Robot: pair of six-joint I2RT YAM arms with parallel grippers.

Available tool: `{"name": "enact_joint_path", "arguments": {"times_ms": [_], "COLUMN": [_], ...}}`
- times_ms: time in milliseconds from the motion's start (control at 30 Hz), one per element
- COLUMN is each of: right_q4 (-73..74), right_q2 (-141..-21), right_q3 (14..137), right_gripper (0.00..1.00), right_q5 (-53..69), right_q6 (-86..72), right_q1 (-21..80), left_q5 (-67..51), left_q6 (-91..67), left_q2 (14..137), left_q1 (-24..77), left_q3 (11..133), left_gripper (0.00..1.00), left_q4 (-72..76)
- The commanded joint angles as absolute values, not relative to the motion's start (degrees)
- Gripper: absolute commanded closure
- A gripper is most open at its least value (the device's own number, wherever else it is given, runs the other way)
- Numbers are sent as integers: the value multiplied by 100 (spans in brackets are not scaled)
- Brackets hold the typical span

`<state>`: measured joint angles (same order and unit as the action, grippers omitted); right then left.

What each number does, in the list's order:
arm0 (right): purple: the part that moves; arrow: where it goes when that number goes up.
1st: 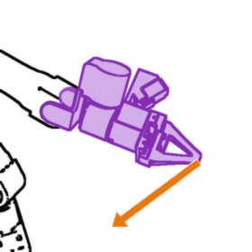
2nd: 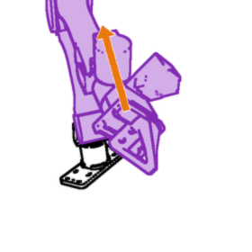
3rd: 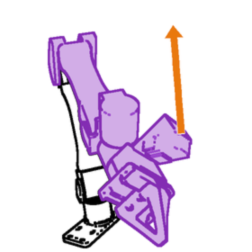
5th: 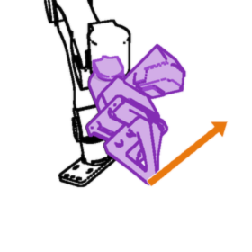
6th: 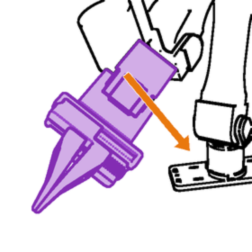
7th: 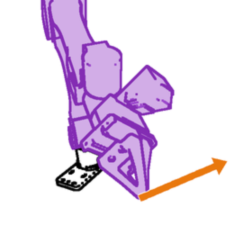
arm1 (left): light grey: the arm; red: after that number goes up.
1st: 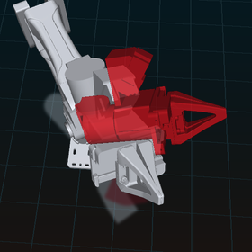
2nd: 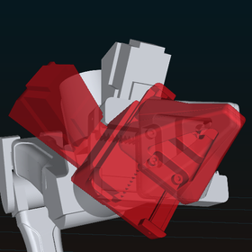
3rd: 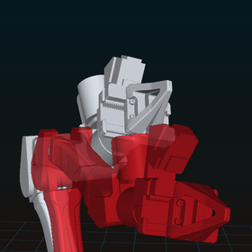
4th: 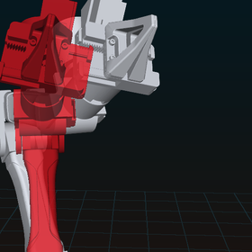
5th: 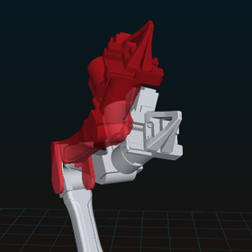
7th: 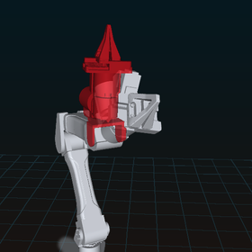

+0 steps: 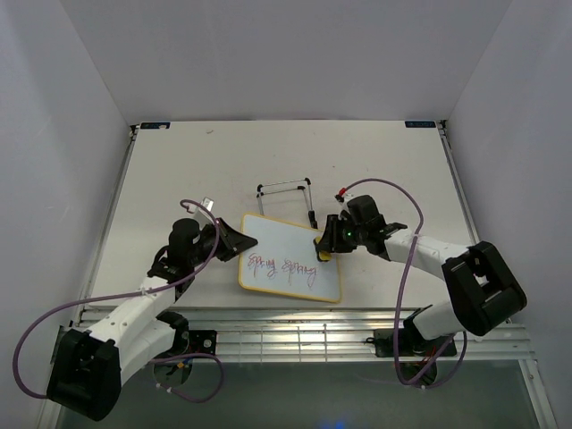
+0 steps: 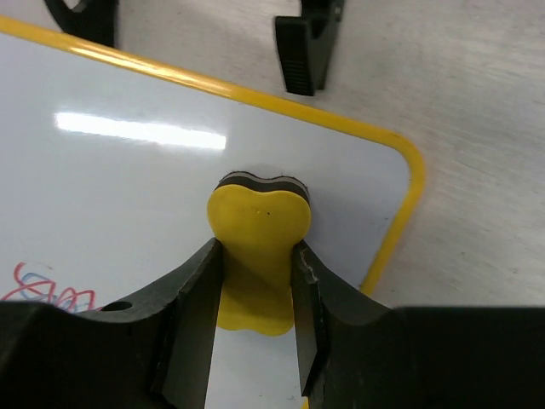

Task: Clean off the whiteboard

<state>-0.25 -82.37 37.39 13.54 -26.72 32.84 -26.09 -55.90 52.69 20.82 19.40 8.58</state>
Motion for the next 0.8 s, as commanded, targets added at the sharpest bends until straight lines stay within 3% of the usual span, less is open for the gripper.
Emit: {"name": "enact_joint_path", "arguments": {"times_ms": [0,367,633,767], "right_q4": [1371,1503,748,528], "right_q2": [-8903,-8877,-8543,-8648], "right_q3": [3208,3637,4262,4841], "right_gripper": [75,76,76,75], "right_q5": [975,1371,1881,1469], "right_q6": [-2242,-2021,-2846,-3339], "right_q1": [3103,2909,4454,5272], "left_q5": [-2497,-2513,-2514,-2461], "left_q6": [-5107,-4895,-5194,-5352], "left_q2": [4975,5159,5159,5142], "left_q1": [2180,2180,2180,2188], "left_q3": [2127,2215,2101,1987], "left_gripper": [100,100,100,100], "left_q4": [1293,940,1291,1424]}}
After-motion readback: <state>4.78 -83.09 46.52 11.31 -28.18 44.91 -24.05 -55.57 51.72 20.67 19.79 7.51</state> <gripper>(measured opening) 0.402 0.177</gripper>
